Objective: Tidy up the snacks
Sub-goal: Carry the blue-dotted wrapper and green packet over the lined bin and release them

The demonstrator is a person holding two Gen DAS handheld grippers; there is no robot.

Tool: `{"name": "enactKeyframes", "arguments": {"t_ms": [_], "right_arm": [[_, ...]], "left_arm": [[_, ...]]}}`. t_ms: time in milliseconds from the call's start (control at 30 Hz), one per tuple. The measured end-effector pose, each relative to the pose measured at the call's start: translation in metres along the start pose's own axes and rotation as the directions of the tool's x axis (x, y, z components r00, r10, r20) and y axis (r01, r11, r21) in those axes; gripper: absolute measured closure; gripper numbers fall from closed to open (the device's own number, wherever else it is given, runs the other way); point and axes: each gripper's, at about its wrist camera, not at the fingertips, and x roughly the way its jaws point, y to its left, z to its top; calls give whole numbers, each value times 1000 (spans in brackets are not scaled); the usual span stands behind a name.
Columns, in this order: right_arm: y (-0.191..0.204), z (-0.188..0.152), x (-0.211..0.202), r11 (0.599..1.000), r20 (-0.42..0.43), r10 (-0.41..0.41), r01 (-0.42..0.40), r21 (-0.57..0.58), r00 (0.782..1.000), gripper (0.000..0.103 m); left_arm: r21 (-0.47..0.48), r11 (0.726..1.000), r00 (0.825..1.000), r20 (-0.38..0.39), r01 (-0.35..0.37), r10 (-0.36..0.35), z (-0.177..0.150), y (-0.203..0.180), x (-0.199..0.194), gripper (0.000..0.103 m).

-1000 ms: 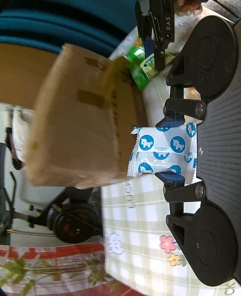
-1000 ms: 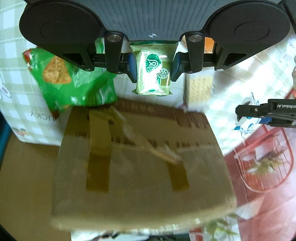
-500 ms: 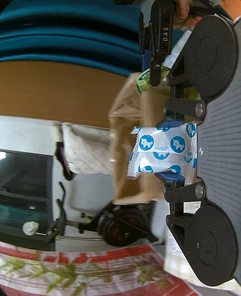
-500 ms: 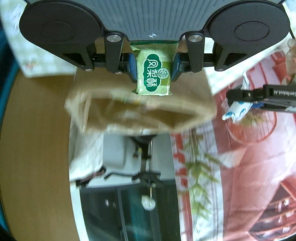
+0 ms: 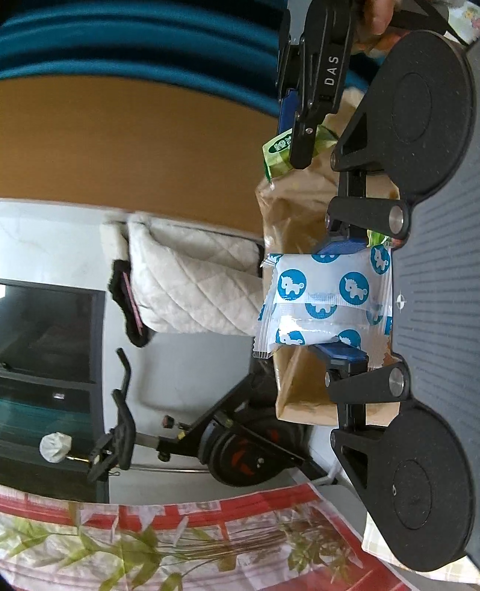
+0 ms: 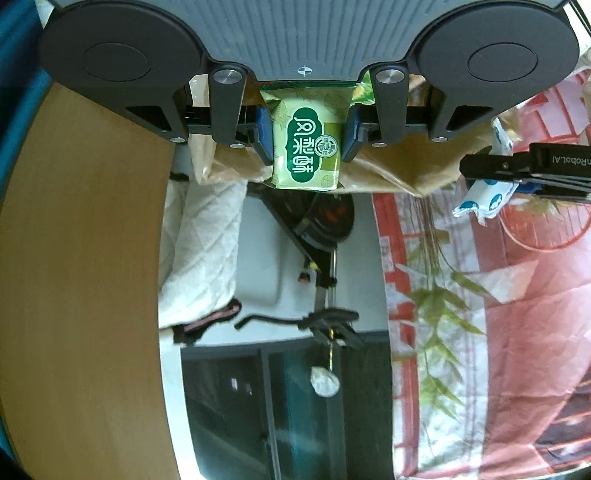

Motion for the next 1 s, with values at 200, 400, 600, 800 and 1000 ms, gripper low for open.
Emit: {"name": "enactKeyframes", "arguments": {"t_ms": [200, 400, 600, 800, 1000], "right_arm": [[0, -19, 27, 1000, -62, -9, 11, 24, 998, 68], [6, -34, 34, 1000, -91, -25, 26, 13, 996, 67], [8, -36, 25, 998, -85, -51, 54, 23, 995, 52], [10, -34, 2, 998, -70, -46, 49, 36, 996, 48], [16, -37, -24, 999, -63, -32, 34, 36, 997, 47]], "left_arm": [[-7, 1000, 999, -44, -18, 17, -7, 7, 13, 54], [-28, 999, 996, -83, -21, 18, -16, 11, 20, 51], [-39, 999, 998, -57, -23, 21, -10, 12, 5, 33], [-22, 999, 998, -57, -39, 38, -9, 4, -17, 32], [-53, 997, 996, -60, -62, 59, -17, 2, -44, 32]]}}
